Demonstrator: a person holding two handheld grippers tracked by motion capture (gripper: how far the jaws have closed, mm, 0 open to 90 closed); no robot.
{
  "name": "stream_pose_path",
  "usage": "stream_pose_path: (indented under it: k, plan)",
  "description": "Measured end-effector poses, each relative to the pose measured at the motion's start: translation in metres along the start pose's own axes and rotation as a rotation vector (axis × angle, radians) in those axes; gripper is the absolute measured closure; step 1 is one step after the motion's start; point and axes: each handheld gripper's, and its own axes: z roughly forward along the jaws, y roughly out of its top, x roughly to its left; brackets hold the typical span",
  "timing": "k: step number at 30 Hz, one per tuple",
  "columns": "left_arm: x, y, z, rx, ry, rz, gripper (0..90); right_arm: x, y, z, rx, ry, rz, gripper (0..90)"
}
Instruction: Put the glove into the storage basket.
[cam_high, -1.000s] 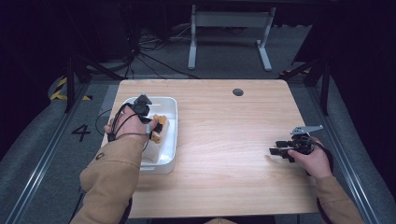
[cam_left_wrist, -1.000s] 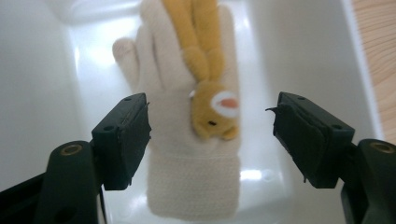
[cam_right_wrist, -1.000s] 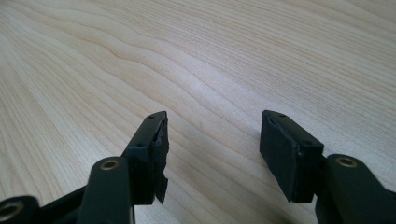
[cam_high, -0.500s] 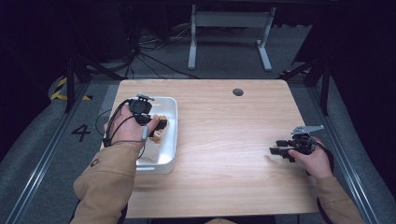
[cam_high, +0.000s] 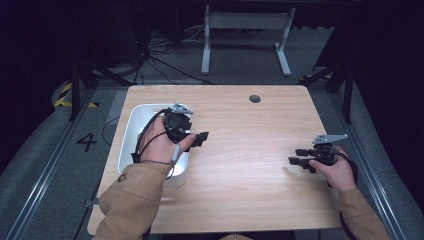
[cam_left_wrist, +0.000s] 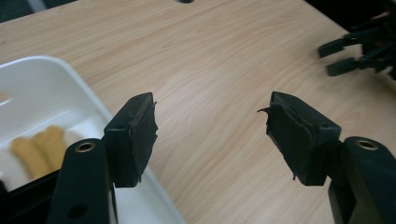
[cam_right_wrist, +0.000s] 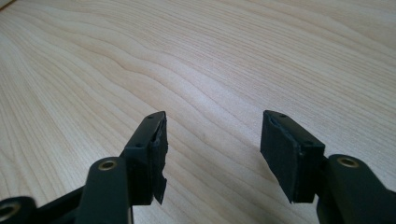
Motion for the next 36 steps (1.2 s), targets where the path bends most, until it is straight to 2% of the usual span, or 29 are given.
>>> stream_pose_path:
  k: [4,10,17,18,21,26,28,31,34,36]
  plan:
    - [-0.013,-0.001,0.013,0.002,-0.087,0.013,35.2,0.001,0.000,0.000,-0.001,0.000,-0.002,42.2]
    - [-0.031,-0.006,0.032,-0.004,-0.159,0.071,35.6,0.002,0.001,-0.001,-0.007,0.000,-0.007,41.9]
    - [-0.053,-0.030,0.044,-0.015,-0.261,0.113,35.7,0.003,0.001,-0.001,-0.011,0.007,-0.014,42.0]
    - [-0.057,-0.039,0.048,0.007,-0.283,0.126,35.7,0.003,0.001,0.000,-0.011,0.005,-0.020,42.0]
    - [-0.058,-0.047,0.054,0.025,-0.304,0.135,35.4,0.004,0.001,0.002,-0.008,0.012,-0.029,42.0]
    - [-0.061,-0.061,0.067,0.010,-0.333,0.153,35.7,0.005,0.001,0.003,-0.006,0.010,-0.032,42.0]
    - [-0.064,-0.065,0.071,0.029,-0.342,0.176,35.0,0.005,0.001,0.003,-0.008,0.010,-0.033,42.0]
    - [-0.068,-0.075,0.082,0.029,-0.379,0.179,35.0,0.006,0.001,0.003,-0.010,0.014,-0.033,42.0]
    - [-0.072,-0.084,0.092,0.049,-0.388,0.214,35.3,0.007,0.001,0.004,-0.008,0.017,-0.040,42.0]
    - [-0.072,-0.090,0.099,0.055,-0.397,0.212,35.3,0.008,0.001,0.005,-0.005,0.021,-0.047,42.0]
